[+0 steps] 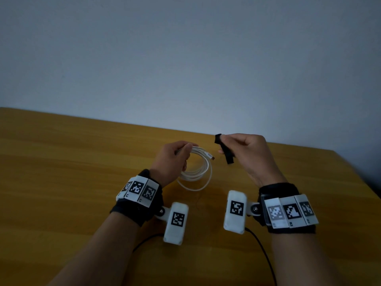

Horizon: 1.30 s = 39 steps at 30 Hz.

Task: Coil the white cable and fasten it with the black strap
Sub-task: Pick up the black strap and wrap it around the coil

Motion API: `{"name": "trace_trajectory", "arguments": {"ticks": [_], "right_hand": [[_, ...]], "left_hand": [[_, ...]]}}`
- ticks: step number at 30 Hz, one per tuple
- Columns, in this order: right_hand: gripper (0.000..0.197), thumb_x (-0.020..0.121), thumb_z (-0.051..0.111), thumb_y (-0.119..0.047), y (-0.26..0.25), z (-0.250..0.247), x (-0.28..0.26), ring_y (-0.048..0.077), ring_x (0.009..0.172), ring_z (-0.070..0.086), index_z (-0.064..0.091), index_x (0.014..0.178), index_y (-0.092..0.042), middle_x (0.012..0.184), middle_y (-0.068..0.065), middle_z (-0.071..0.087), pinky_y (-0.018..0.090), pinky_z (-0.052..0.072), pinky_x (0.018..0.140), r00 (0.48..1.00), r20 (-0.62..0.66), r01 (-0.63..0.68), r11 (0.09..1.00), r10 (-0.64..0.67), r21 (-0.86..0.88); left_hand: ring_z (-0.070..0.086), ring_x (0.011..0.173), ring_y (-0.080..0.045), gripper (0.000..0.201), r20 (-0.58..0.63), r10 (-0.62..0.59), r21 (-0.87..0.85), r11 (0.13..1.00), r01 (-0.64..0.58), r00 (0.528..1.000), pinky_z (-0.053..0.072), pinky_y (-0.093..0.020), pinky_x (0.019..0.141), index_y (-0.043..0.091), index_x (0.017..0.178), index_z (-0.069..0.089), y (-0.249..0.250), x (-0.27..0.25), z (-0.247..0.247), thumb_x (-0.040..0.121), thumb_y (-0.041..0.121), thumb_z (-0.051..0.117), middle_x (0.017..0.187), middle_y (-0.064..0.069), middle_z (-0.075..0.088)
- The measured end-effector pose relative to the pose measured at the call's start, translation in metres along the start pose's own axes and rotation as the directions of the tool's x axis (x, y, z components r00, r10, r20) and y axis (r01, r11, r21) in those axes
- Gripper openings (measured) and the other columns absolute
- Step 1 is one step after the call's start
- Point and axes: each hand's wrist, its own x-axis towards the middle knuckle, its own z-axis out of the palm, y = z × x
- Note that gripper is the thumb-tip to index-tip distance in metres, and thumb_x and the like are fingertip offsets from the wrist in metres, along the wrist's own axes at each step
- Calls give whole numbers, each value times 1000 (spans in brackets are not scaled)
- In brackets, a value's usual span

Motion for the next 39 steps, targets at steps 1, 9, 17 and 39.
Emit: {"name": "trace_trajectory", "arguments": {"ticks": [1, 9, 17, 39], "right_hand": [[8, 91, 76, -15, 0, 0, -1, 18, 84, 80, 82, 96, -16, 95, 2, 82, 35, 63, 87, 1000, 8, 25, 1000, -25, 2], [19, 89, 77, -24, 4, 0, 2, 14, 83, 79, 81, 101, -10, 84, 3, 81, 23, 61, 82, 997, -52, 57, 998, -56, 25], [22, 80, 84, -5, 2, -1, 0, 9, 75, 77, 81, 101, -7, 84, 3, 82, 15, 57, 72, 999, -39, 26, 995, -22, 98], [22, 95, 67, 2, 5, -2, 3, 11, 78, 67, 79, 100, -16, 95, 7, 81, 28, 54, 85, 997, 73, -12, 997, 7, 77]], "left_hand": [[45, 54, -14, 26, 1, 2, 1, 1000, -2, 1000, 43, -37, 61, 16, 109, 70, 0, 0, 0, 104, 25, 46, 70, -1, 49], [45, 54, -15, 25, -2, -4, -7, 1000, 4, 1000, 44, -37, 61, 18, 109, 70, -2, 2, 0, 104, 25, 47, 70, -1, 50], [45, 52, -12, 26, -6, 7, -2, 1000, -7, 1000, 43, -36, 60, 16, 109, 70, -2, 1, -1, 103, 24, 47, 69, -1, 50], [46, 56, -15, 27, -13, -9, 11, 1000, 9, 1000, 44, -37, 61, 16, 113, 70, 1, 0, -2, 104, 26, 46, 71, -1, 50]]}}
